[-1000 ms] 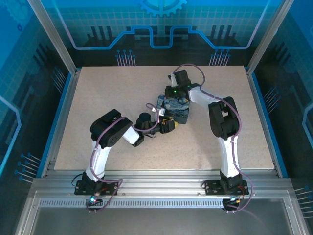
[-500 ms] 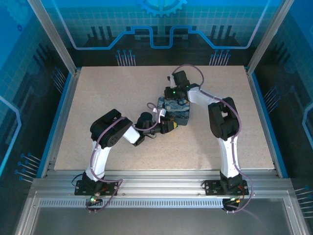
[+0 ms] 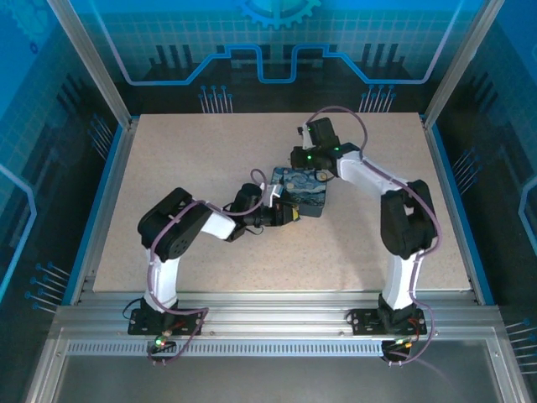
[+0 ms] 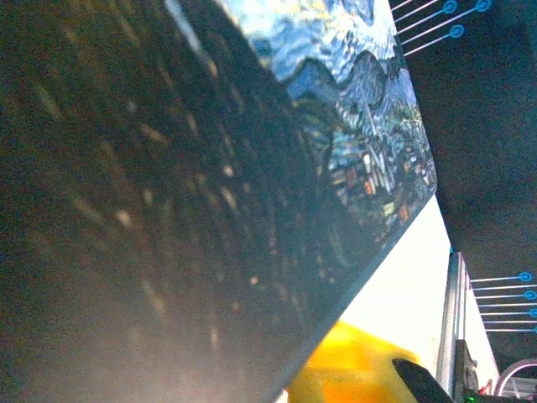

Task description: Unlock the padlock with the key

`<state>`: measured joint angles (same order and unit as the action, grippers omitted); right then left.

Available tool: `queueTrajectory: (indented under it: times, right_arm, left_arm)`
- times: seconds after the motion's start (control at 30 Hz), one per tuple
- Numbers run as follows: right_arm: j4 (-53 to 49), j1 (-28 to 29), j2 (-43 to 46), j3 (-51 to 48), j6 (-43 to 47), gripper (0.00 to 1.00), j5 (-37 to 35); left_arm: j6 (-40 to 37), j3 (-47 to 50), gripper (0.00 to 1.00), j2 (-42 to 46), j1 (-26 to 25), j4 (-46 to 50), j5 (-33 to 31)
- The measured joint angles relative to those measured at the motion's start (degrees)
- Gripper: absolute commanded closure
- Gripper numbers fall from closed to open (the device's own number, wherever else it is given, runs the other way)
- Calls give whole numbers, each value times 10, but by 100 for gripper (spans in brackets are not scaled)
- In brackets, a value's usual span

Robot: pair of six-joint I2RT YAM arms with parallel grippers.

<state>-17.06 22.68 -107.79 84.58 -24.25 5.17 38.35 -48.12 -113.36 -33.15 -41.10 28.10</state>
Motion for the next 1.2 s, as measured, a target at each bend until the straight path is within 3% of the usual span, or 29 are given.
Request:
queueTrajectory:
  times: [0.2,0.47,0.87,1.2]
  right_arm:
    - [21,-20,115,-104,-24,100,13]
    - [40,-23,296,-277,-73,100,38]
    - [47,-25,495,-430,-122,100,80]
    - [104,-25,561,-552,-204,100,117]
  left_arm:
    - [-11,-73,100,63,1,194,3]
    - [-11,-148,100,98,1,342,7]
    - [38,-164,100,85,1,415,25]
    - [82,-194,100,79,1,428,42]
